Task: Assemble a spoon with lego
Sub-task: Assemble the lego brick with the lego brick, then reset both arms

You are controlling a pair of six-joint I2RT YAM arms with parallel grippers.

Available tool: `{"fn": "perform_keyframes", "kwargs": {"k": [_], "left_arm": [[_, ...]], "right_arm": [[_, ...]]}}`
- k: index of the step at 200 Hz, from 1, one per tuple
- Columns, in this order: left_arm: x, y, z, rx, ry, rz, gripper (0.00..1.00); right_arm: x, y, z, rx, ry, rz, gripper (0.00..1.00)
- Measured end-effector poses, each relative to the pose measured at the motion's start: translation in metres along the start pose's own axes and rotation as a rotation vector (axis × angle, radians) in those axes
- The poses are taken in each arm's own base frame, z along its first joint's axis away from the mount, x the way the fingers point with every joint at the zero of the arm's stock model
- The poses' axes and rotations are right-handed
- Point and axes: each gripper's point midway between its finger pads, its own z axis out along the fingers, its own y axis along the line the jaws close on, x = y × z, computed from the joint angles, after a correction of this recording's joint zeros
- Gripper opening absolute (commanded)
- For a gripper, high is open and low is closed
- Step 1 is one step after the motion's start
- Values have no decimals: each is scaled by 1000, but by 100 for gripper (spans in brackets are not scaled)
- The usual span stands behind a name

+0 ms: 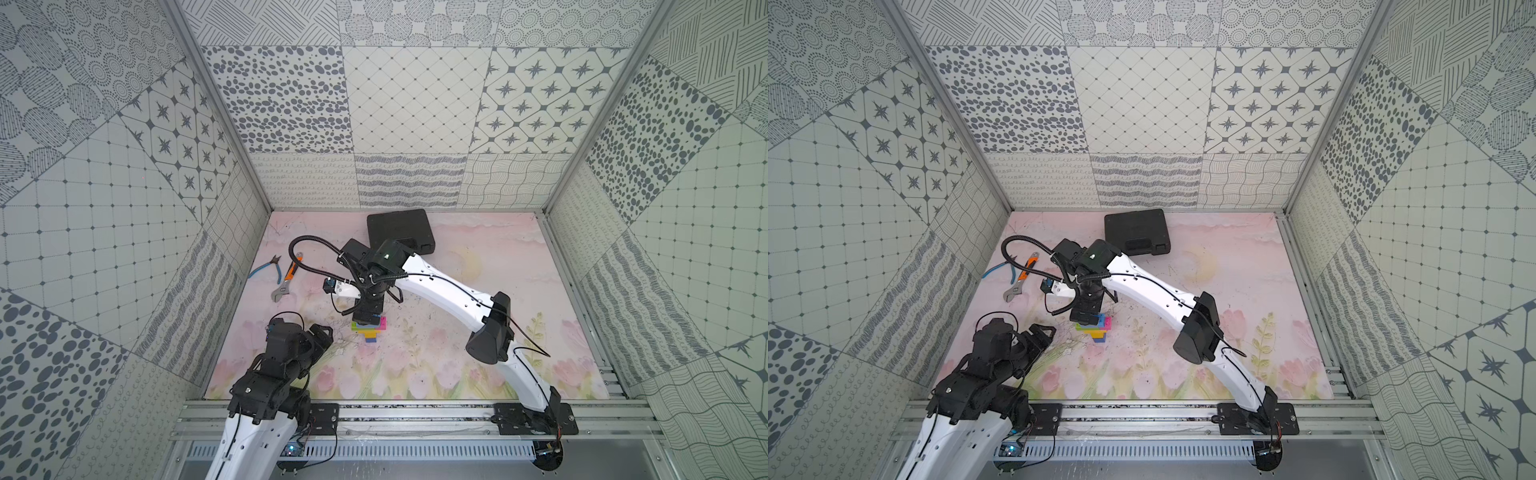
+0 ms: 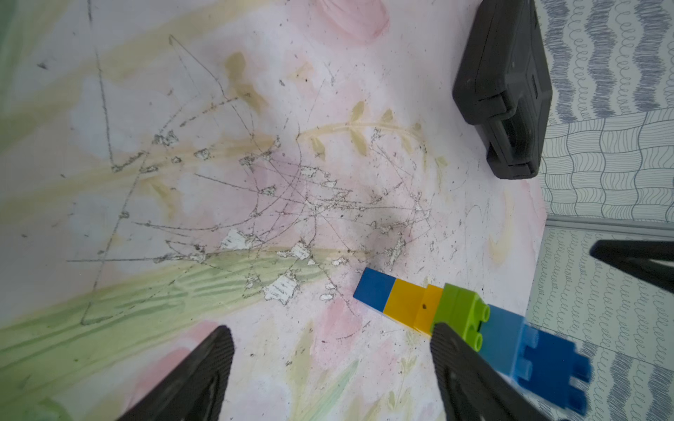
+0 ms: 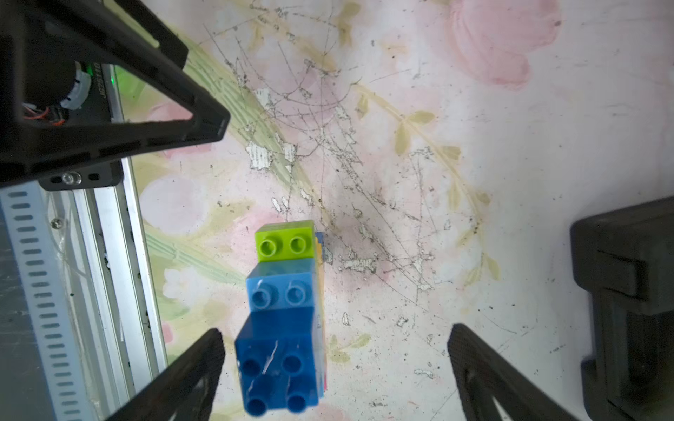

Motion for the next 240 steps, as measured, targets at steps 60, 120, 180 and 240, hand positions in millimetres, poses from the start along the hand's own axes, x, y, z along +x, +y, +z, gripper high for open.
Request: {"fn": "perform_keyframes", "kwargs": {"k": [60,120,180,240], "left_arm": [[-47,-20,0,-123,-111,138,98],[-112,-11,43,-276,-363,416,98],[-108,33,97,-359,-412,680,98],[-134,12,156,-345,-405,825,98]], "right_arm": [[105,-102,-143,359,-377,548,98],[398,-138,-136,1006,-538,1259,98],[475,-107,-35,1128,-406,1284,98],[471,-156,-75,1286,-627,1257,98]]}}
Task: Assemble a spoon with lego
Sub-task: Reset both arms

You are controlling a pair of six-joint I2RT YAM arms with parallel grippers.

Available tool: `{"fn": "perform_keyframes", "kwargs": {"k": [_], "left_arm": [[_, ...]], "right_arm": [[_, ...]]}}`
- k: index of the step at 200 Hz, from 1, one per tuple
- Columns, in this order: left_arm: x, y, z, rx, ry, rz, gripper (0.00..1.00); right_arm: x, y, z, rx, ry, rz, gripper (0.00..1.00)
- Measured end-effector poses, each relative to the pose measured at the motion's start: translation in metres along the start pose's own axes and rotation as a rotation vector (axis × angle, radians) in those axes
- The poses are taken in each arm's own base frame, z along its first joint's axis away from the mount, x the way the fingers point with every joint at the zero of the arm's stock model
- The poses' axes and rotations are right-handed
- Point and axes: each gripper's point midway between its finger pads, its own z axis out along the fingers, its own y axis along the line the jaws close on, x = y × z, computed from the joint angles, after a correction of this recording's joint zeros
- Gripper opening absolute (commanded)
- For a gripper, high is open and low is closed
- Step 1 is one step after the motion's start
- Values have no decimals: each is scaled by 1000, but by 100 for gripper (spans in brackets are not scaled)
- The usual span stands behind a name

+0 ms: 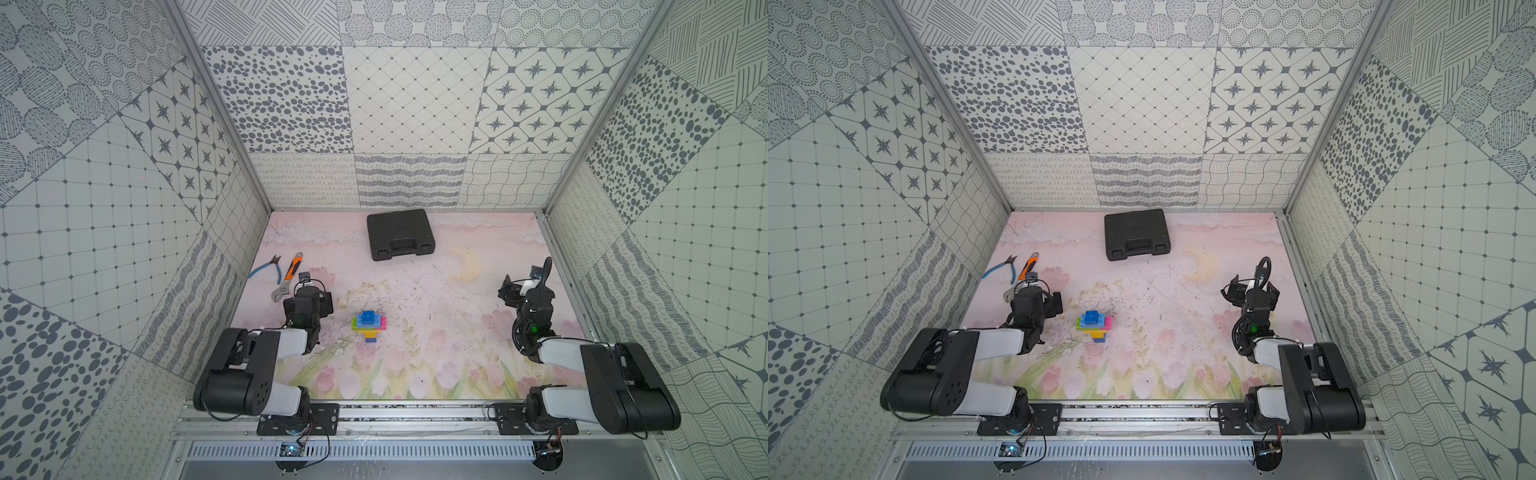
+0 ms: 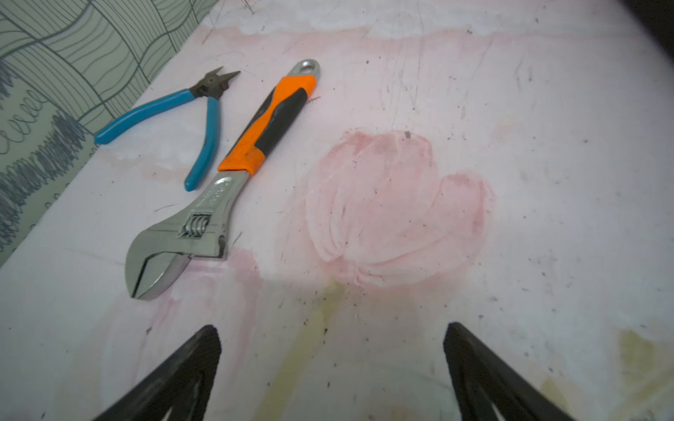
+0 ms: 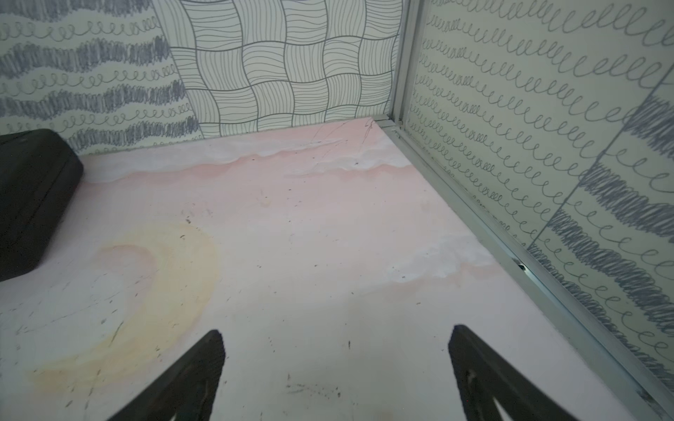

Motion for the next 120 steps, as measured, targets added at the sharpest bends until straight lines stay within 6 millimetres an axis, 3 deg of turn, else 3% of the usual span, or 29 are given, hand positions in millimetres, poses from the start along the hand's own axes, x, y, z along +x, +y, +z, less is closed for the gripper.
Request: {"fn": "perform_keyframes", "kwargs": {"k": [31,65,120], "left_arm": [[-19,0,15,17,-53,-16,98],[-33,-2,18,40,-98,-21,98],[-42,-3,19,56,-130,-28,98]], "right_arm": [[23,14,24,-39,95,-31,98],[3,27,30,-76,47,-23,98],[5,27,31,-79,55,-26,98]]}}
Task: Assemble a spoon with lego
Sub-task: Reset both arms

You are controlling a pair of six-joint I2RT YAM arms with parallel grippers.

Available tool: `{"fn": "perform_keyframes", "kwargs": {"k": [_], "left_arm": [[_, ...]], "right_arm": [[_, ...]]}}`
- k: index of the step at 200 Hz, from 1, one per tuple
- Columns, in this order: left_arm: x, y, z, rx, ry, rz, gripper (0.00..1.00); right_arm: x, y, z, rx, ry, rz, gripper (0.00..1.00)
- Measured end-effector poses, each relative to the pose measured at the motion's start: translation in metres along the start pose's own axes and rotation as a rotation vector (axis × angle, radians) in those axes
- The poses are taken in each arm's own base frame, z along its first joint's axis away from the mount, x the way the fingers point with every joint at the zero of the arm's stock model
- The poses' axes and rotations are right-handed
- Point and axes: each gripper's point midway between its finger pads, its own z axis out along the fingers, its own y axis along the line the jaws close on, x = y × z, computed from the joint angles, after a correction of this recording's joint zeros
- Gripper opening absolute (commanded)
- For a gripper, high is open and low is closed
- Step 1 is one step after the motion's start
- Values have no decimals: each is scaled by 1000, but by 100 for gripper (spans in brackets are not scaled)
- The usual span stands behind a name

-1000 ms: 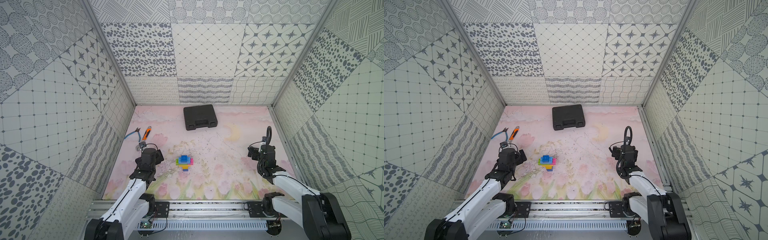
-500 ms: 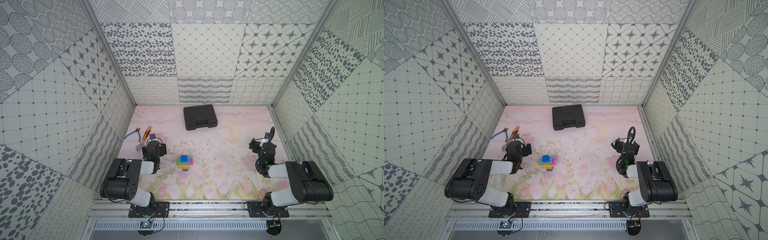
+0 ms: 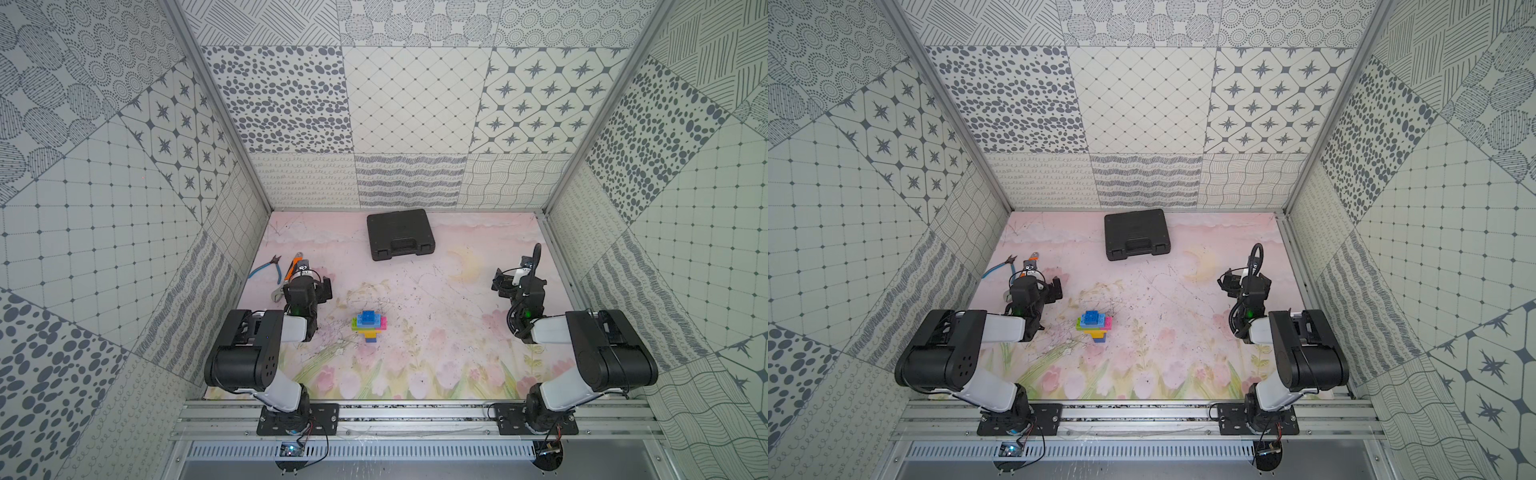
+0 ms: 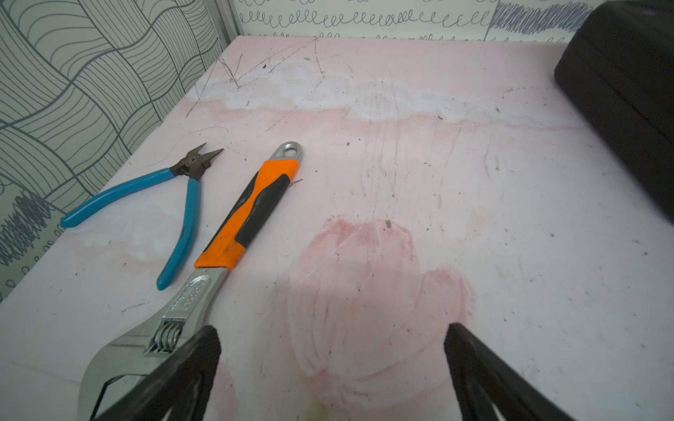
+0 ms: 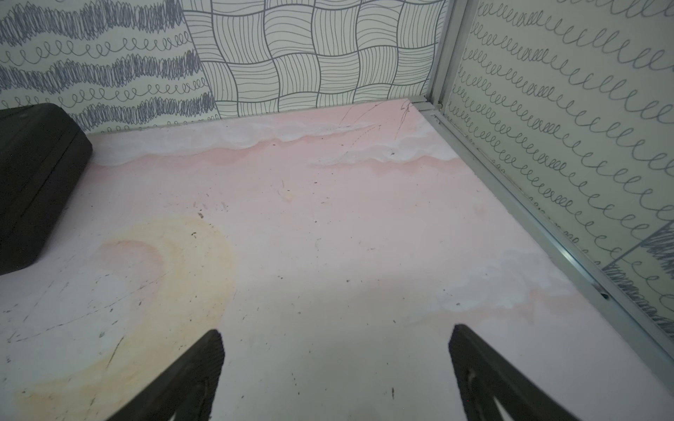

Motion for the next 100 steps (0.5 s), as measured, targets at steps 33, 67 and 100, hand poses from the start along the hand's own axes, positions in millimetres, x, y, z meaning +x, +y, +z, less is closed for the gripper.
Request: {"fn": "perform_keyframes", "kwargs": {"k": [33,67,100], "left_arm": [[-1,0,0,5,-2,1,98],[1,-13,-1,84,-1,32,98],[-1,-10,0,77,-2,28,98]], "right_arm": [[0,0,0,0,0,-3,98],[3,26,-3,-148,8,-69,98],[2,15,-2,-83,7,-42,98]]}}
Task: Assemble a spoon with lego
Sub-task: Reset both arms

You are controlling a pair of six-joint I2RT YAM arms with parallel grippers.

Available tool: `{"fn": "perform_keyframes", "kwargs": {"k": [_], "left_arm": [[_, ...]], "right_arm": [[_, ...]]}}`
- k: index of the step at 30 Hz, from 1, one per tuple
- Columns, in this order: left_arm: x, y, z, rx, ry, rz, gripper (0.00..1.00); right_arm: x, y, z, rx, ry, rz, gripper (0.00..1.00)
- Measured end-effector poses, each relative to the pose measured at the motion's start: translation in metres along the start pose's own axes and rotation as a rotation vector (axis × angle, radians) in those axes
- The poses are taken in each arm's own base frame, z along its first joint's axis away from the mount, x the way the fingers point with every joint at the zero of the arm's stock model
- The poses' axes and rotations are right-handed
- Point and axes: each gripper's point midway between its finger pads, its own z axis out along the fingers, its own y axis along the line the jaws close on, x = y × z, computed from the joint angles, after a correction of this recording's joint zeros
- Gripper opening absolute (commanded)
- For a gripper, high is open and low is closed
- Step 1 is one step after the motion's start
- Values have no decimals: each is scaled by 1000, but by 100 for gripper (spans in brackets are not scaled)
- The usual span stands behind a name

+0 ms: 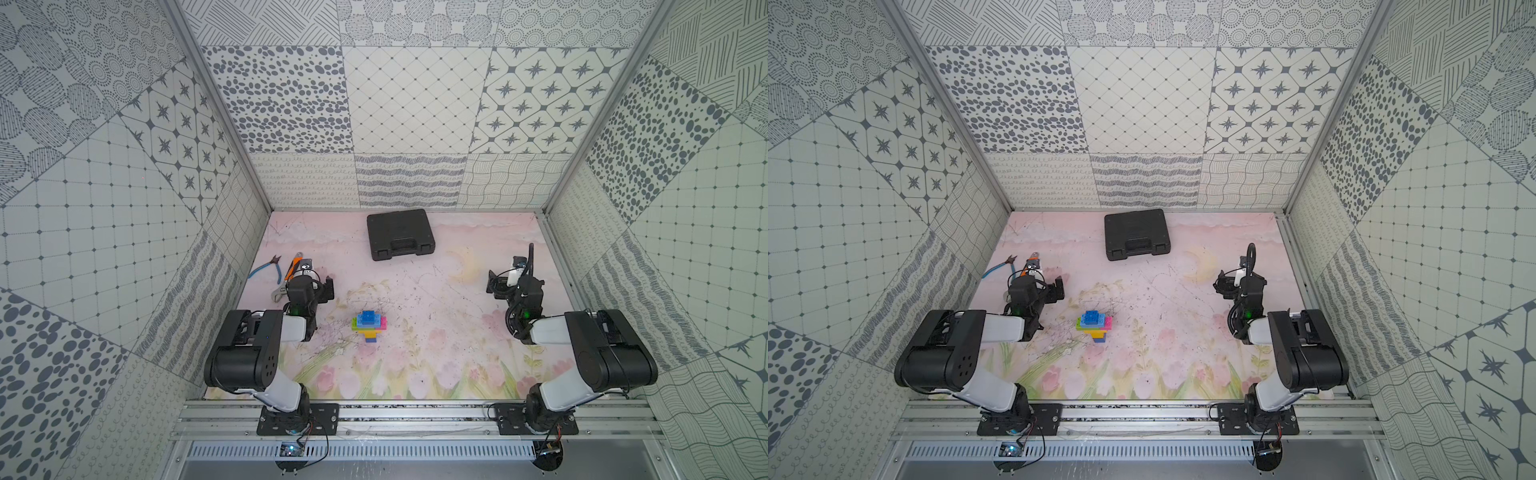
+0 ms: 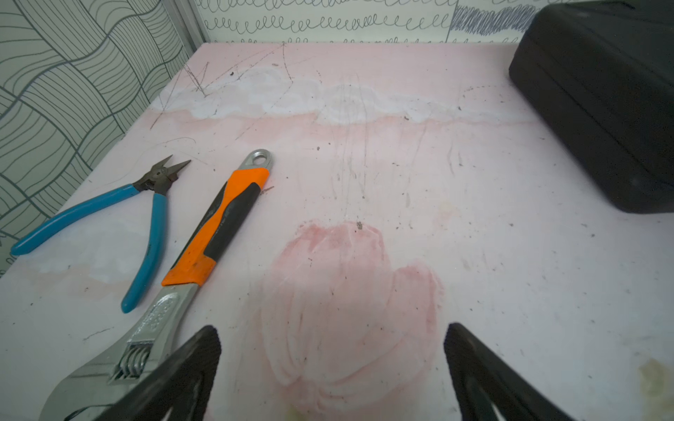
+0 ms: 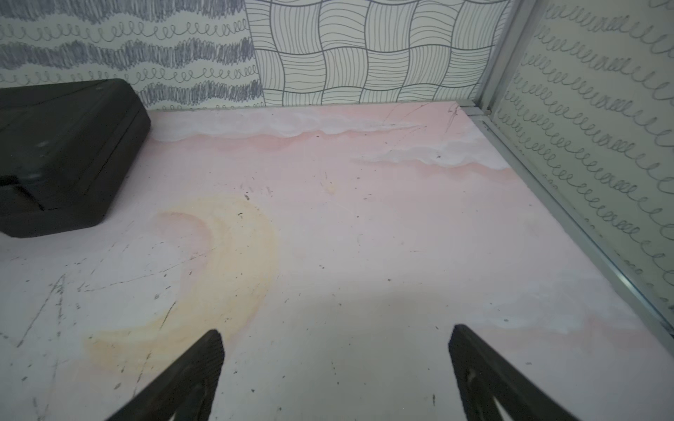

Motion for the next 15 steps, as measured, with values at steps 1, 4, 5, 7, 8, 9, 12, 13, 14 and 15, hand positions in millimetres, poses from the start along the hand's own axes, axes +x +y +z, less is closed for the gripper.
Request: {"fn": "perform_keyframes", "kwargs": {"k": [1,4,5,7,8,9,12,13,14,15], "left_arm": [[0,1,0,-1,0,-2,98],[0,1,0,-4,0,-4,98],[0,1,0,-4,0,-4,98],[0,2,0,-6,0,-5,98],[0,2,0,-6,0,-5,98],[0,2,0,-6,1,-5,98],[0,2,0,-6,1,-5,98],[0,2,0,-6,1,-5,98],[0,2,0,-6,1,-5,98],[0,2,0,-6,1,-5,98]], "right_arm": [[0,-3,0,18,0,6,98],[0,-10,0,52,-2,18,98],[0,-11,0,57,-2,20,98],[0,-12,0,62,-2,21,98],[0,-12,0,62,-2,21,98],[0,-12,0,61,-2,21,98],[0,-12,0,62,-2,21,98],[0,-12,0,61,-2,21,98],[0,-12,0,62,-2,21,98],[0,-12,0,62,-2,21,98]]}}
